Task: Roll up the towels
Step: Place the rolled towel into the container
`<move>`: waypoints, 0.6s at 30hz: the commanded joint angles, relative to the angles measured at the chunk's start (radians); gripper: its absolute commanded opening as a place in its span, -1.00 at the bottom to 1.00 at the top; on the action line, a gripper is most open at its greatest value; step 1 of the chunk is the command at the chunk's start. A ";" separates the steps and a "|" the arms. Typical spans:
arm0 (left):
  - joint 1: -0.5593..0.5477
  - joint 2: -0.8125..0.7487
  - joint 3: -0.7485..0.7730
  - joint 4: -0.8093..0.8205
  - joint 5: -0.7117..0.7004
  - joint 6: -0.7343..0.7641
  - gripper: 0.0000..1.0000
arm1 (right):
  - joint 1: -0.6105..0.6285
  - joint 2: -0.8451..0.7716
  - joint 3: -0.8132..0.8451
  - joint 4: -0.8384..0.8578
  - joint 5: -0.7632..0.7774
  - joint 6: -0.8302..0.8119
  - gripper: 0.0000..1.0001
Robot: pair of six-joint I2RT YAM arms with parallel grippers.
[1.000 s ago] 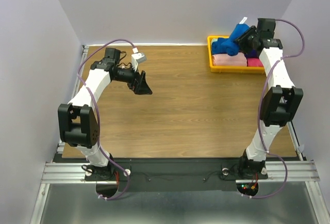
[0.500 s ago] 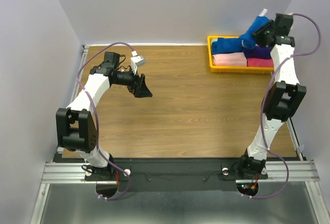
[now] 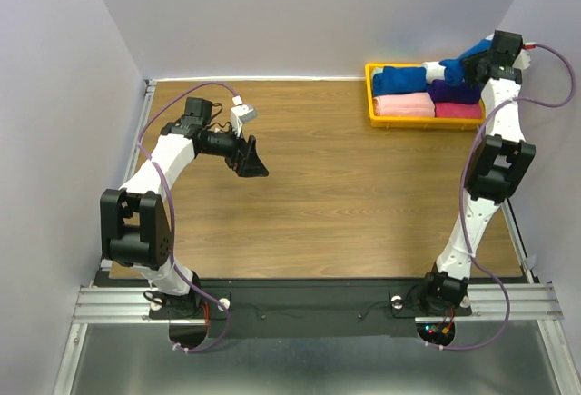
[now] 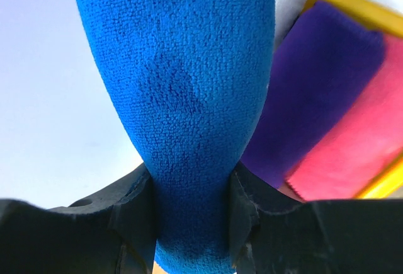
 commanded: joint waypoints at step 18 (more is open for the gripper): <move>0.001 -0.015 -0.059 0.040 0.021 -0.006 0.97 | 0.005 0.111 0.048 0.160 0.069 0.375 -0.95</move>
